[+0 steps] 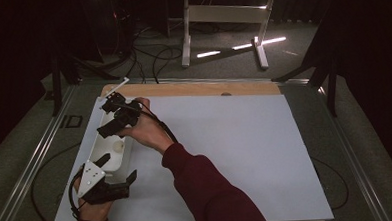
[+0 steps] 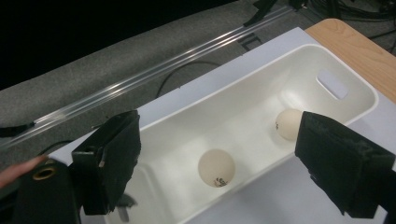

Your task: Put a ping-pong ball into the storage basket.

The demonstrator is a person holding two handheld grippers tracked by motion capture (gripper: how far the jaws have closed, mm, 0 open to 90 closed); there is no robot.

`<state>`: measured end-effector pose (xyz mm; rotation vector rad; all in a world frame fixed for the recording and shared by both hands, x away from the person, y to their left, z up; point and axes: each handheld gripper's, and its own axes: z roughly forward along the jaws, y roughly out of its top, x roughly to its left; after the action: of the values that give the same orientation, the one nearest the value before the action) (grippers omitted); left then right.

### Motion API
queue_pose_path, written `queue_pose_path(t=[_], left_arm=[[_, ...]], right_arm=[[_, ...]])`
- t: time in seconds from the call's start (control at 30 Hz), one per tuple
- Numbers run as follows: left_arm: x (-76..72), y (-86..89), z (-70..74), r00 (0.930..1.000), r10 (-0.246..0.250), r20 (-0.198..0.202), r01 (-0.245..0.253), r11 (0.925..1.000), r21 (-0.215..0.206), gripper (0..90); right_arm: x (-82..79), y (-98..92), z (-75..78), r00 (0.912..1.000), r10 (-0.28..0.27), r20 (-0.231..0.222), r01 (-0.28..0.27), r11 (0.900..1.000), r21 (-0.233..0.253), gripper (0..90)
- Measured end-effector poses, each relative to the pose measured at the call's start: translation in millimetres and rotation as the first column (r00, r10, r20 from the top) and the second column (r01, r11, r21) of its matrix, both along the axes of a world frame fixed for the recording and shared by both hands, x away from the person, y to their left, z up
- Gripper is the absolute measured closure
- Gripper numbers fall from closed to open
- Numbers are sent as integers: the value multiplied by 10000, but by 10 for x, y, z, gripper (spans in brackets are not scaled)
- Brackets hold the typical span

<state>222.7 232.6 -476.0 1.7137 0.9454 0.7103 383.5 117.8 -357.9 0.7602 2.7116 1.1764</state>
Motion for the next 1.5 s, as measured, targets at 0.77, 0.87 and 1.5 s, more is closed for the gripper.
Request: queue_pose_path(t=[0.77,0.87,1.5], left_arm=[[13,-24,-10,9999,-52,-96,53,9999,147,2],[15,-28,-11,9999,-71,-99,72,9998,162,2],[25,-35,-15,9998,-50,-196,53,9999,131,2]], right_arm=[[-94,-539,15,9993,89,371,-78,9996,-281,117],[-105,-681,-8,9994,11,357,-3,9997,-231,115],[-161,-1846,-288,9845,-1726,324,1733,9846,-208,75]])
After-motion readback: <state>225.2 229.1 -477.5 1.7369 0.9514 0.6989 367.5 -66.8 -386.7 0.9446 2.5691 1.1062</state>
